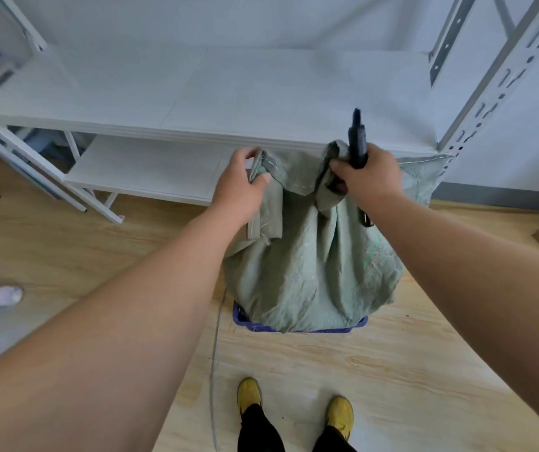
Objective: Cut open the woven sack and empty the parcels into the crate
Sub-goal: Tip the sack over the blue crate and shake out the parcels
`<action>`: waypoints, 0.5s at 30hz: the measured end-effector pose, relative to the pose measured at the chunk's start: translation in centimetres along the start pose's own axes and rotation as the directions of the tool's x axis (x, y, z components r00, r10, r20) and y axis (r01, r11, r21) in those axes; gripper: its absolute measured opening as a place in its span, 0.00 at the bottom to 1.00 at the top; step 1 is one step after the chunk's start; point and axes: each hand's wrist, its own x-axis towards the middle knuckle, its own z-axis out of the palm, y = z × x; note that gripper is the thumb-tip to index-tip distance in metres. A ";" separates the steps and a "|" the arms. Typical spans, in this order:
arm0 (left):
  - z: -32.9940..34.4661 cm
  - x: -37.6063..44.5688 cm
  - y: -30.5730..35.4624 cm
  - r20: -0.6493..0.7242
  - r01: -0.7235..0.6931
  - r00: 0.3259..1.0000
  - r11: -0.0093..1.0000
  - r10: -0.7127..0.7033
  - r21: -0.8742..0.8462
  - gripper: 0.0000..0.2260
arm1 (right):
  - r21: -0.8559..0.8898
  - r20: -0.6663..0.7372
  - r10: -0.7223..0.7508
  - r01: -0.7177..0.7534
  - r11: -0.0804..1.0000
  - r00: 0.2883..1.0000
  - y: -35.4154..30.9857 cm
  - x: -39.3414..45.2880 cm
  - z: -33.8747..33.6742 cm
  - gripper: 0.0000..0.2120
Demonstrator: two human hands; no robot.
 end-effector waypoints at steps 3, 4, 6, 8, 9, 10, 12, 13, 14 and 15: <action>2.1 -1.3 0.7 0.235 -0.028 0.972 0.999 0.019 0.034 0.36 | -0.019 0.094 -0.068 0.070 0.997 0.993 -0.8 -0.2 0.8 0.11; 3.1 -2.1 0.9 0.290 -0.031 0.957 0.999 0.026 0.014 0.40 | -0.014 0.132 -0.081 0.083 0.996 0.988 -1.1 -0.4 1.0 0.13; 5.4 -3.1 1.1 0.275 -0.012 0.961 0.999 0.023 -0.039 0.38 | 0.029 0.233 -0.084 0.079 0.996 0.969 -1.3 -0.7 1.2 0.12; 6.9 -3.4 1.2 0.100 0.042 0.994 0.997 -0.035 -0.066 0.22 | 0.111 0.319 -0.075 0.041 0.993 0.945 -1.2 -0.9 0.8 0.05; 7.1 -3.2 1.3 0.009 0.088 0.996 0.993 -0.088 -0.081 0.14 | 0.142 0.321 -0.084 0.039 0.989 0.943 -1.0 -0.9 0.3 0.05; 7.0 -2.9 1.3 -0.051 0.137 0.988 0.984 -0.144 -0.117 0.09 | 0.150 0.289 -0.098 0.055 0.987 0.952 -0.6 -0.7 -0.2 0.09; 6.6 -2.1 1.2 -0.077 0.201 0.972 0.956 -0.222 -0.215 0.06 | 0.036 0.160 -0.104 0.099 0.994 0.982 0.5 -0.3 -1.6 0.14; 6.3 -1.8 1.3 -0.061 0.218 0.969 0.941 -0.241 -0.257 0.06 | -0.042 0.104 -0.082 0.086 0.995 0.991 1.3 -0.1 -2.3 0.15; 6.1 -1.7 1.5 -0.042 0.234 0.965 0.924 -0.258 -0.302 0.06 | -0.097 0.066 -0.032 0.038 0.995 0.997 2.3 -0.1 -2.9 0.16; 6.1 -1.7 1.8 -0.022 0.250 0.961 0.900 -0.276 -0.356 0.05 | -0.126 0.035 0.034 -0.029 0.992 0.999 3.5 -0.1 -3.3 0.16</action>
